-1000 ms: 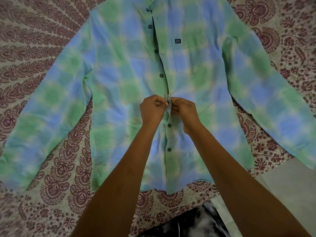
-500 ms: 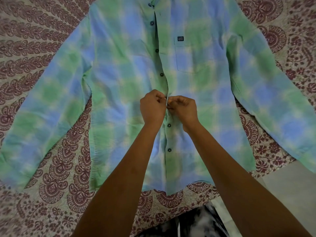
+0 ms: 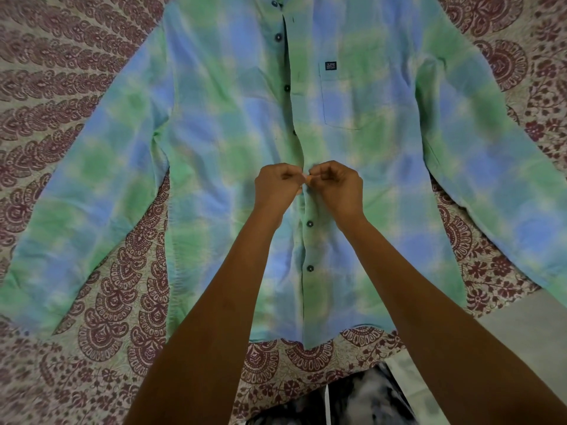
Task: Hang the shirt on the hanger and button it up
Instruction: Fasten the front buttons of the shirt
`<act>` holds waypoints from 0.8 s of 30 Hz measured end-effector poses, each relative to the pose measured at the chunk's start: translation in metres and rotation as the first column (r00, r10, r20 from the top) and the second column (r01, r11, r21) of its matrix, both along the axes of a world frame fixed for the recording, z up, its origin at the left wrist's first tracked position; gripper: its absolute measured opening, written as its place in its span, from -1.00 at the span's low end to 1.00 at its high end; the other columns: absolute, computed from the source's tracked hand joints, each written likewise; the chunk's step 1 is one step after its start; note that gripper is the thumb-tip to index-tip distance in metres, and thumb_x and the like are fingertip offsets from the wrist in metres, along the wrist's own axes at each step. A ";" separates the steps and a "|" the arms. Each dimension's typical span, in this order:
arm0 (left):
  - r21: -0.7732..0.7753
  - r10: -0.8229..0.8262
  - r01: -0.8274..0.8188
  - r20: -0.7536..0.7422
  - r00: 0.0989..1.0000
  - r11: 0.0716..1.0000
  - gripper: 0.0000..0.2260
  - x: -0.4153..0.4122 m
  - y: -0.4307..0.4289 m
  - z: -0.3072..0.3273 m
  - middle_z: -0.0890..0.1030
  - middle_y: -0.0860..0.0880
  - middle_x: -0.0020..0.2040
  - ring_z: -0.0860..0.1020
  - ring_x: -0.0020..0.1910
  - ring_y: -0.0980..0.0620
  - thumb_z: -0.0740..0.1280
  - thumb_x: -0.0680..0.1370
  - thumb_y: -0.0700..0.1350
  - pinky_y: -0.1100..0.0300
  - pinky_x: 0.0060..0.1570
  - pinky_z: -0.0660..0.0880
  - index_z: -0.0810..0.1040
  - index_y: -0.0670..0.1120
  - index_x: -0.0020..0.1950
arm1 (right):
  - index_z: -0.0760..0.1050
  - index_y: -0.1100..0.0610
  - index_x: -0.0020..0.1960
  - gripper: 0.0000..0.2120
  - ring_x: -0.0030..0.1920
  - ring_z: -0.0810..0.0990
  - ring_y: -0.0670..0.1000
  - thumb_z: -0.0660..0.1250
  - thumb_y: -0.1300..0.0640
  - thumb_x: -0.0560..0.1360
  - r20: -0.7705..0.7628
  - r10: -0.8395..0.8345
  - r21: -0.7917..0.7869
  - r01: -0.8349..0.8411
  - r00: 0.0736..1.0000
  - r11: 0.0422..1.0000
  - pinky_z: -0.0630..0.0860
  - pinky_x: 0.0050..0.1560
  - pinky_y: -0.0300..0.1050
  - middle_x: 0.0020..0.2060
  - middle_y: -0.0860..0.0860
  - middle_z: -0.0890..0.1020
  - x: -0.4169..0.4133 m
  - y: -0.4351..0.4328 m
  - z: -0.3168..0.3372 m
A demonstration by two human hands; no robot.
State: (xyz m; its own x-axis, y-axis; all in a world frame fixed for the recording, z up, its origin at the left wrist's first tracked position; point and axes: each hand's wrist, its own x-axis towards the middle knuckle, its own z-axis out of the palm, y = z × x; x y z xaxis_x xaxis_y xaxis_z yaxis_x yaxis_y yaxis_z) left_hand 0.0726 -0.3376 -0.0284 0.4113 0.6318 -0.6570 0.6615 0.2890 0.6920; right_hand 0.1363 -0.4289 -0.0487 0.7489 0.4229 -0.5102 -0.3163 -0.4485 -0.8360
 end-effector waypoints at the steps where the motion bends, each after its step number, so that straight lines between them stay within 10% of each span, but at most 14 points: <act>1: -0.008 0.009 -0.009 0.005 1.000 1.000 -0.98 0.001 -0.002 0.000 0.63 -0.11 -0.20 0.58 -0.23 -0.03 0.41 0.42 -0.25 0.04 0.02 0.58 0.61 -0.15 -0.17 | 0.56 0.27 -0.16 -0.92 -0.26 0.57 -0.01 0.37 0.40 0.38 0.036 0.018 0.001 -0.018 0.999 1.000 0.58 -0.08 -0.12 -0.31 0.06 0.59 -0.003 0.000 0.001; 10: -0.292 0.208 -0.174 0.089 0.974 0.940 -0.94 -0.002 -0.001 -0.009 0.57 -0.04 -0.24 0.55 -0.25 0.10 0.38 0.48 -0.23 0.39 -0.29 0.54 0.54 -0.15 -0.18 | 0.53 0.14 -0.18 -0.95 -0.27 0.60 0.01 0.36 0.26 0.44 0.200 -0.002 -0.045 0.012 0.980 0.999 0.61 -0.14 0.00 -0.33 -0.01 0.60 -0.022 0.002 -0.004; 24: -0.217 0.219 -0.184 0.147 0.965 0.959 -0.91 -0.001 -0.001 -0.013 0.56 -0.04 -0.30 0.55 -0.33 0.15 0.39 0.47 -0.25 0.39 -0.30 0.52 0.55 -0.11 -0.22 | 0.59 0.23 -0.03 -0.88 -0.19 0.66 0.03 0.35 0.21 0.46 0.255 -0.049 -0.064 0.067 0.966 0.996 0.61 -0.05 0.02 -0.18 0.13 0.68 -0.026 0.004 -0.008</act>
